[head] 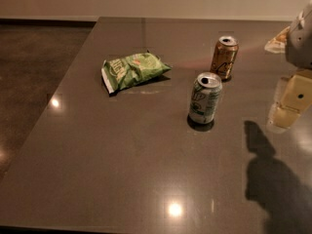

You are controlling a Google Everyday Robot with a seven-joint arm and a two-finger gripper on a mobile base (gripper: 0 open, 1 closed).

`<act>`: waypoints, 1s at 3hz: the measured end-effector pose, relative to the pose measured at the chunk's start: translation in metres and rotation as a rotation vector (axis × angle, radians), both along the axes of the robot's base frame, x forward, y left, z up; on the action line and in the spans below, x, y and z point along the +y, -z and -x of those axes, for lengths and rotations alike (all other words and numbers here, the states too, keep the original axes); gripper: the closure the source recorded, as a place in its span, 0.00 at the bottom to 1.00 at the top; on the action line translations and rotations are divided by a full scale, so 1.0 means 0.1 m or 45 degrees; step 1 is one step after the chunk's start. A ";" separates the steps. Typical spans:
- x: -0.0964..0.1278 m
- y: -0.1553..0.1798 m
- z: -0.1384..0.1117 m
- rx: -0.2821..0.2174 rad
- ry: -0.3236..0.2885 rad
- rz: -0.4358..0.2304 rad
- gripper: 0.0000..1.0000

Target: Pick 7up can

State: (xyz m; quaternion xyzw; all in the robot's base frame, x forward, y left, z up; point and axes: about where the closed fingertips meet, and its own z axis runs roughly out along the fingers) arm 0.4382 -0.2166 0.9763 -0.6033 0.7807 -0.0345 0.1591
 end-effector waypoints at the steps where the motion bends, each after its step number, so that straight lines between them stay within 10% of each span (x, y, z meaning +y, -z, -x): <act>1: 0.04 0.02 -0.04 0.005 -0.009 -0.014 0.00; 3: 0.49 0.35 -0.34 0.059 -0.076 -0.157 0.00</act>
Offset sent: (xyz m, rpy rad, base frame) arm 0.0348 0.0382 -0.0260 0.1047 0.0653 0.0682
